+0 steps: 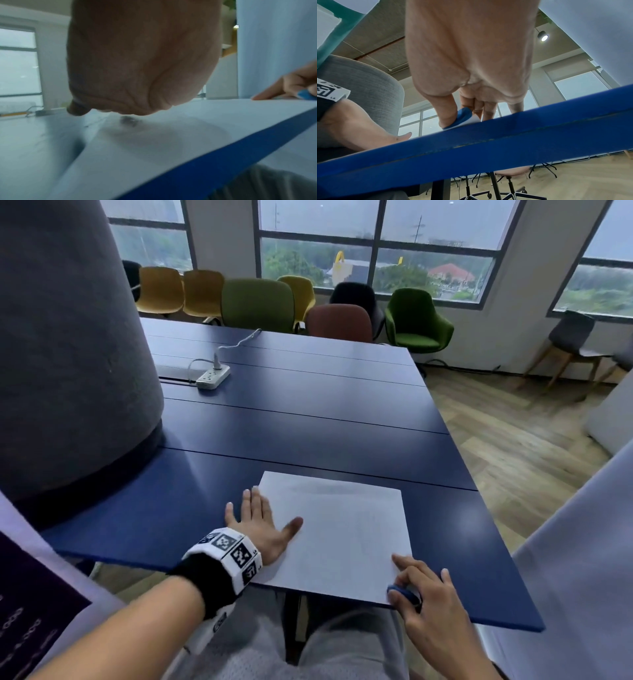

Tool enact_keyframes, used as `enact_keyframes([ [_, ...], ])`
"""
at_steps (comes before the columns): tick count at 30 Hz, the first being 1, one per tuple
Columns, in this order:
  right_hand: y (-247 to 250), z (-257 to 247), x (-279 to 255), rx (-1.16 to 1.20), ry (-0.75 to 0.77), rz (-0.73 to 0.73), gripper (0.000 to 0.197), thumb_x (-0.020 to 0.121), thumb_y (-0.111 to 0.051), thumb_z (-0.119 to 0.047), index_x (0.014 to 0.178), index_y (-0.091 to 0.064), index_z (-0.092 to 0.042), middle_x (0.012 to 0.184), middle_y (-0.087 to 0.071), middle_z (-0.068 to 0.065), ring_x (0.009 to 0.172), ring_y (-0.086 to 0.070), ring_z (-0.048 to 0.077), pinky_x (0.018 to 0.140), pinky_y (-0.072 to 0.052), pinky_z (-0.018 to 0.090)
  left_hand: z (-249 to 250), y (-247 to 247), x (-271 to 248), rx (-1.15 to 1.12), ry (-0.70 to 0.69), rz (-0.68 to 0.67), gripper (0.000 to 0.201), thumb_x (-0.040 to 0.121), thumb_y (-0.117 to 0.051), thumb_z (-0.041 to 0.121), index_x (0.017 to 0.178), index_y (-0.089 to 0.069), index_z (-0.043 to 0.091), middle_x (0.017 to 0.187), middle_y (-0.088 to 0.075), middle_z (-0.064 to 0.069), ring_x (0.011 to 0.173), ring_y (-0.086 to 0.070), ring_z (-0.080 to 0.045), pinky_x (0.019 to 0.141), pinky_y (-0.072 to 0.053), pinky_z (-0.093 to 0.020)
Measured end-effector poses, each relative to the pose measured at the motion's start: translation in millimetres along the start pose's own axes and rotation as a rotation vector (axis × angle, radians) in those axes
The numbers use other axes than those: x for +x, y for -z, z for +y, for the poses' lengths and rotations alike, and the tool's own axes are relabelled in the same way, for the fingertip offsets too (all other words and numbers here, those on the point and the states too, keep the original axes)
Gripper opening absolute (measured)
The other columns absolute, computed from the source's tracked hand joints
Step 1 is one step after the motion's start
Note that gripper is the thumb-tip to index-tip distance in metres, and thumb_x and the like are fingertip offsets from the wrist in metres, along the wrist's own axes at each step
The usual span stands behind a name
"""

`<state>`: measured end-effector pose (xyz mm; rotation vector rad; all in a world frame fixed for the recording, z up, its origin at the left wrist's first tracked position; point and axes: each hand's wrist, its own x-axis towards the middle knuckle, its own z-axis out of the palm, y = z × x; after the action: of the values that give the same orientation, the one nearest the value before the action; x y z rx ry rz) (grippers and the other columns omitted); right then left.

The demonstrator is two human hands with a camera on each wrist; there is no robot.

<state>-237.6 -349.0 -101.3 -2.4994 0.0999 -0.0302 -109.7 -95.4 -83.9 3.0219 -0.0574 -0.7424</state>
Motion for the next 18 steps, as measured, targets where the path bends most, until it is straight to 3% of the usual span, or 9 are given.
enact_keyframes([
  [5,0.3,0.0,1.0,0.000,-0.013,0.004,0.024,0.086,-0.068,-0.028,0.075,-0.047,-0.033,0.123,-0.043,-0.040,0.103,-0.047,-0.009,0.122,-0.008,0.039,61.4,-0.9,-4.5,0.127,-0.432,0.052,0.076,0.095,-0.010,0.068,0.154,0.015,0.026,0.156,0.034,0.000,0.142,0.033,-0.019,0.115,0.018,-0.052],
  [8,-0.4,1.9,3.2,0.004,-0.021,0.002,0.025,0.086,-0.068,-0.025,0.072,-0.048,-0.031,0.120,-0.041,-0.044,0.100,-0.044,-0.009,0.121,-0.011,0.041,99.2,-2.4,-2.9,0.212,-0.553,0.011,0.073,0.095,-0.009,0.068,0.155,0.011,0.031,0.158,0.029,0.001,0.144,0.030,-0.020,0.116,0.016,-0.052],
  [11,-3.3,6.0,4.5,0.032,-0.013,0.012,0.025,0.083,-0.071,-0.023,0.072,-0.049,-0.030,0.119,-0.046,-0.047,0.100,-0.049,-0.008,0.121,-0.009,0.039,113.6,-3.4,4.5,0.248,-0.559,-0.021,0.073,0.096,-0.009,0.068,0.155,0.010,0.030,0.159,0.028,0.002,0.146,0.026,-0.020,0.116,0.016,-0.052],
  [13,-4.8,6.8,4.9,0.048,-0.003,0.027,0.025,0.083,-0.071,-0.023,0.079,-0.049,-0.035,0.122,-0.040,-0.049,0.100,-0.048,-0.010,0.119,-0.008,0.035,107.3,-3.5,13.7,0.205,-0.518,-0.033,0.073,0.096,-0.011,0.067,0.155,0.012,0.029,0.159,0.028,0.004,0.147,0.024,-0.019,0.116,0.016,-0.050],
  [15,-5.4,6.9,4.4,0.055,-0.001,0.023,0.025,0.084,-0.070,-0.023,0.073,-0.049,-0.030,0.117,-0.046,-0.048,0.100,-0.049,-0.010,0.121,-0.007,0.036,88.5,-0.6,23.1,0.126,-0.427,-0.014,0.075,0.097,-0.013,0.066,0.155,0.011,0.025,0.160,0.026,0.004,0.147,0.022,-0.017,0.117,0.015,-0.049],
  [18,-3.6,5.8,1.3,0.057,0.006,0.010,0.024,0.086,-0.068,-0.025,0.074,-0.049,-0.033,0.120,-0.039,-0.045,0.106,-0.050,-0.007,0.122,-0.004,0.037,45.5,10.9,33.2,0.034,-0.194,-0.001,0.079,0.097,-0.016,0.065,0.156,0.008,0.018,0.161,0.021,0.002,0.149,0.018,-0.017,0.118,0.011,-0.048],
])
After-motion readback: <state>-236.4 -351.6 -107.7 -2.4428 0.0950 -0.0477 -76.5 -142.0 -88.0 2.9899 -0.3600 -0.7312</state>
